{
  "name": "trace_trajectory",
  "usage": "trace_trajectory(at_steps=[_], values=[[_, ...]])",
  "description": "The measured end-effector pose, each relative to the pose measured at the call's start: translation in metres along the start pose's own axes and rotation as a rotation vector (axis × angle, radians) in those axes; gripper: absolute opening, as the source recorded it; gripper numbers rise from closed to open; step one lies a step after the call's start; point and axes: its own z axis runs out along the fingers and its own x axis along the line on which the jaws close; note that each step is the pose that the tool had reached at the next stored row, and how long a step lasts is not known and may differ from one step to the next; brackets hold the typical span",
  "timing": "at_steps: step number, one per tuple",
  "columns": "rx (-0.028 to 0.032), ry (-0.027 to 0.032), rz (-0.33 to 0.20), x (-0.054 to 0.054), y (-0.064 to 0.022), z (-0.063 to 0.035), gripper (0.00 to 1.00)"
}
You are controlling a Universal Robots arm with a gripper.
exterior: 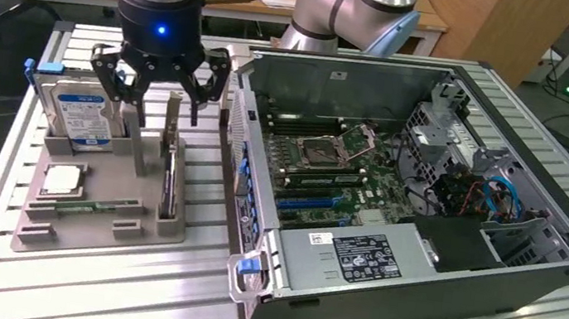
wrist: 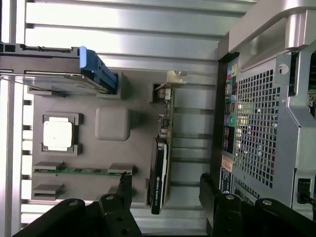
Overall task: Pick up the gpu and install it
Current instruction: 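Pick up the gpu and move the gpu toward the slot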
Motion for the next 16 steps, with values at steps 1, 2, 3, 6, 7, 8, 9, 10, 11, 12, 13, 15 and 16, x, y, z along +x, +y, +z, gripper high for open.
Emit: trace_trajectory(at_steps=[1,2,3,6,7,8,9,10,11,12,13,15,16], values=[[0.0000,0.0001,-0.001,0.000,0.0002,0.0010,0.66],[-0.0001,0.0002,-0.003,0.000,0.0006,0.0022,0.66],[0.0001,0.0003,-0.003,0.000,0.0011,0.0033,0.66],[-0.0001,0.0003,-0.006,0.000,0.0038,0.0070,0.66],[0.0000,0.0004,-0.007,0.000,0.0048,0.0082,0.66],[-0.0001,0.0003,-0.008,0.000,0.0056,0.0094,0.66],[-0.0003,0.0003,-0.009,0.000,0.0064,0.0108,0.66],[-0.0003,0.0003,-0.010,0.000,0.0072,0.0120,0.66],[-0.0002,0.0005,-0.011,0.000,0.0079,0.0133,0.66],[-0.0002,0.0005,-0.012,0.000,0.0083,0.0147,0.66],[-0.0002,0.0005,-0.013,0.000,0.0085,0.0162,0.66],[-0.0001,0.0007,-0.015,0.000,0.0086,0.0197,0.66],[-0.0001,0.0007,-0.015,0.000,0.0085,0.0215,0.66]])
